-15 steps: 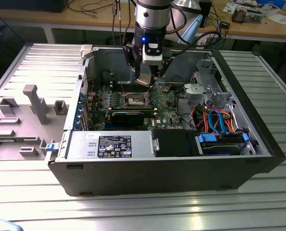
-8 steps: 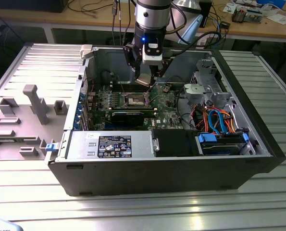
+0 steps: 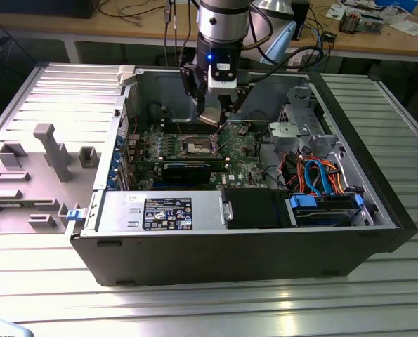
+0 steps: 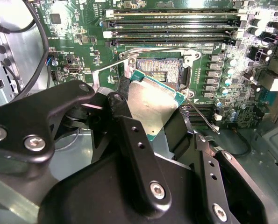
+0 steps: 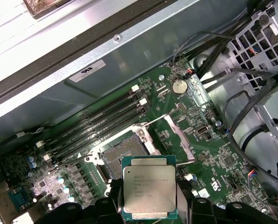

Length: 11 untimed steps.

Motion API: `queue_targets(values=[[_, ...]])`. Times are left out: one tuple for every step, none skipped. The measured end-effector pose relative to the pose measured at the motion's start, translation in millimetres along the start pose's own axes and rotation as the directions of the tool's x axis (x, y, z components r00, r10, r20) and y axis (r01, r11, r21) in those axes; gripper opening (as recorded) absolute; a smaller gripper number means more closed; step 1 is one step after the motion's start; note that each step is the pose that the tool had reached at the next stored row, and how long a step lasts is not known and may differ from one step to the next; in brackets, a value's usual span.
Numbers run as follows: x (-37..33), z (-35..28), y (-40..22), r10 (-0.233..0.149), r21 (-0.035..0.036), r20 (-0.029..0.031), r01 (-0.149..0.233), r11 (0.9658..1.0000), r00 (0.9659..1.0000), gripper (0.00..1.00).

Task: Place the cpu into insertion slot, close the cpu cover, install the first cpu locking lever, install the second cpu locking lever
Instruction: 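Place the cpu into insertion slot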

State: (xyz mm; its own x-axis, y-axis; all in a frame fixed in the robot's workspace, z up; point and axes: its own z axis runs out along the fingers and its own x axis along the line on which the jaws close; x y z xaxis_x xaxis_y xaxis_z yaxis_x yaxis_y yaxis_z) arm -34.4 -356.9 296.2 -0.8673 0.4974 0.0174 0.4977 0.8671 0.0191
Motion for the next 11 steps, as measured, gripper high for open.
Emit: queue_targets(values=[[0.0,0.0,0.0,0.001,0.0,0.0,-0.001,1.0,1.0,0.55],[0.0,0.0,0.0,0.002,0.0,0.0,-0.002,1.0,1.0,0.55],[0.0,0.0,0.0,0.003,0.0,0.0001,-0.003,1.0,1.0,0.55],[0.0,0.0,0.0,0.003,0.0,0.0001,-0.003,1.0,1.0,0.55],[0.0,0.0,0.0,0.004,-0.0001,0.0001,-0.004,1.0,1.0,0.55],[0.0,0.0,0.0,0.005,-0.0001,0.0001,-0.005,1.0,1.0,0.55],[0.0,0.0,0.0,0.006,0.0,0.0001,-0.006,1.0,1.0,0.55],[0.0,0.0,0.0,0.006,-0.0001,0.0002,-0.006,1.0,1.0,0.55],[0.0,0.0,0.0,0.007,-0.0001,0.0002,-0.007,1.0,1.0,0.55],[0.0,0.0,0.0,0.007,-0.0001,0.0001,-0.007,1.0,1.0,0.55],[0.0,0.0,0.0,0.008,-0.0002,0.0001,-0.008,1.0,1.0,0.55]])
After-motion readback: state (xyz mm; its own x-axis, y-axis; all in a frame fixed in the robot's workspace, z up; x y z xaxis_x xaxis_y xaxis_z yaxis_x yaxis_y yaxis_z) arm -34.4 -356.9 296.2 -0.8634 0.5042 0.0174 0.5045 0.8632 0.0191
